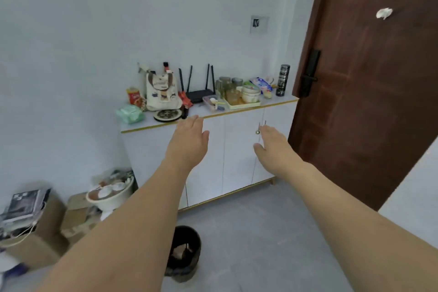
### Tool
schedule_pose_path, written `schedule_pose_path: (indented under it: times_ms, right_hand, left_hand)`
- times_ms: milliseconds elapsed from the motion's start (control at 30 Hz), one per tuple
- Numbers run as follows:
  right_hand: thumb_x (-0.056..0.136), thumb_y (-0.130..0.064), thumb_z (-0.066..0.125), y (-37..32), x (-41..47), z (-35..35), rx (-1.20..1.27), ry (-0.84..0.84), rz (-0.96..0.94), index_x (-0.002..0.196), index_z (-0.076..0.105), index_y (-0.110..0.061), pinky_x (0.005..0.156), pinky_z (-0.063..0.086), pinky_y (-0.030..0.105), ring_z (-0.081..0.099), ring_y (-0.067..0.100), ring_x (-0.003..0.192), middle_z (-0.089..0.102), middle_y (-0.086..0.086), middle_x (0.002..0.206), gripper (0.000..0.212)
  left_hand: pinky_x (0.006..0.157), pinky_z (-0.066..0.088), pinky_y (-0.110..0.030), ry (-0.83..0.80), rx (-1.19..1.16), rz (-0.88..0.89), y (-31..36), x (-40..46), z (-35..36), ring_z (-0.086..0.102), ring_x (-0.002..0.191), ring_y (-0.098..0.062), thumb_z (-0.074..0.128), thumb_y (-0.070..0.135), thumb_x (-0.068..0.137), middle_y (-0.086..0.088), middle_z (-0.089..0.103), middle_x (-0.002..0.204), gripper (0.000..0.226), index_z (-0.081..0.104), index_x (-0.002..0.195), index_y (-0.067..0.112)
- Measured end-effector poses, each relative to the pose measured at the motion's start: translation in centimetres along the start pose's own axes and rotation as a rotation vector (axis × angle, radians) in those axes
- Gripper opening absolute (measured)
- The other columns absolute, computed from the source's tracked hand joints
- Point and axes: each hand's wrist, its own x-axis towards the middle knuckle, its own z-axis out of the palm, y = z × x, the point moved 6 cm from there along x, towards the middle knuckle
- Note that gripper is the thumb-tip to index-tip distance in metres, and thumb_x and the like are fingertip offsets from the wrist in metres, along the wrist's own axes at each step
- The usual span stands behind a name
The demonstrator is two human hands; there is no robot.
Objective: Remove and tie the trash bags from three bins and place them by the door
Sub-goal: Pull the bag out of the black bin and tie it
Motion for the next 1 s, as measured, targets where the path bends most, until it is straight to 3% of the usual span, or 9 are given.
schedule_pose_path:
  times_ms: [300,467,600,767,900,933,1000]
  right_hand:
    - [0.103,-0.026,0.031,-7.2,5.9,11.8,0.004,-0.220,-0.123,0.154,0.012,-0.006,0.121,0.006,0.037,0.005,0.023,0.150,0.009,0.010,0.162,0.058]
    - [0.102,-0.024,0.033,-7.8,8.2,19.4,0.145,-0.318,-0.056,0.153,0.014,-0.005,0.121,0.005,0.034,0.007,0.022,0.149,0.011,0.010,0.162,0.057]
    - [0.101,-0.019,0.035,-8.4,8.3,28.1,0.310,-0.434,0.069,0.149,0.021,0.002,0.116,0.015,0.033,0.018,0.027,0.146,0.020,0.015,0.159,0.054]
    - [0.096,-0.013,0.040,-6.1,10.3,42.5,0.275,-0.486,0.130,0.143,0.031,0.001,0.110,0.025,0.034,0.032,0.032,0.137,0.033,0.019,0.150,0.050]
    - [0.099,-0.015,0.036,-2.3,9.2,58.0,0.311,-0.539,0.222,0.144,0.032,-0.005,0.108,0.029,0.033,0.035,0.027,0.135,0.035,0.012,0.149,0.046]
    - [0.099,-0.016,0.036,-0.8,7.8,63.2,0.290,-0.538,0.238,0.142,0.035,-0.004,0.106,0.031,0.034,0.038,0.027,0.132,0.038,0.012,0.147,0.044]
    - [0.098,-0.017,0.036,2.4,5.4,69.5,0.224,-0.522,0.319,0.140,0.038,-0.005,0.102,0.035,0.036,0.043,0.028,0.129,0.041,0.011,0.145,0.044]
  left_hand:
    - [0.116,0.021,-0.043,-0.079,0.038,-0.192,-13.5,-3.6,4.0,0.032,0.138,-0.032,0.039,0.023,0.102,-0.018,0.038,0.150,0.047,0.039,0.142,-0.001]
    - [0.116,0.018,-0.039,-0.153,0.074,-0.318,-19.2,-5.0,7.9,0.029,0.141,-0.028,0.039,0.025,0.102,-0.016,0.037,0.151,0.048,0.037,0.144,0.001]
    - [0.109,0.030,-0.041,-0.186,-0.018,-0.401,-24.3,-6.9,13.4,0.042,0.132,-0.033,0.043,0.020,0.100,-0.019,0.050,0.139,0.042,0.047,0.136,-0.002]
    - [0.090,0.040,-0.038,-0.293,-0.231,-0.727,-33.7,-13.6,27.7,0.052,0.115,-0.036,0.039,0.020,0.101,-0.018,0.056,0.120,0.031,0.052,0.122,0.002]
    - [0.108,0.032,-0.038,-0.348,-0.365,-1.025,-41.2,-23.4,43.5,0.042,0.133,-0.030,0.037,0.030,0.102,-0.013,0.043,0.146,0.047,0.039,0.143,0.008]
    - [0.105,0.034,-0.038,-0.336,-0.391,-1.088,-42.8,-27.0,48.1,0.044,0.129,-0.028,0.037,0.031,0.102,-0.012,0.046,0.142,0.043,0.044,0.139,0.010]
    - [0.084,0.041,-0.033,-0.275,-0.464,-1.193,-45.0,-31.7,53.3,0.051,0.105,-0.024,0.036,0.029,0.102,-0.003,0.057,0.107,0.022,0.055,0.107,0.017]
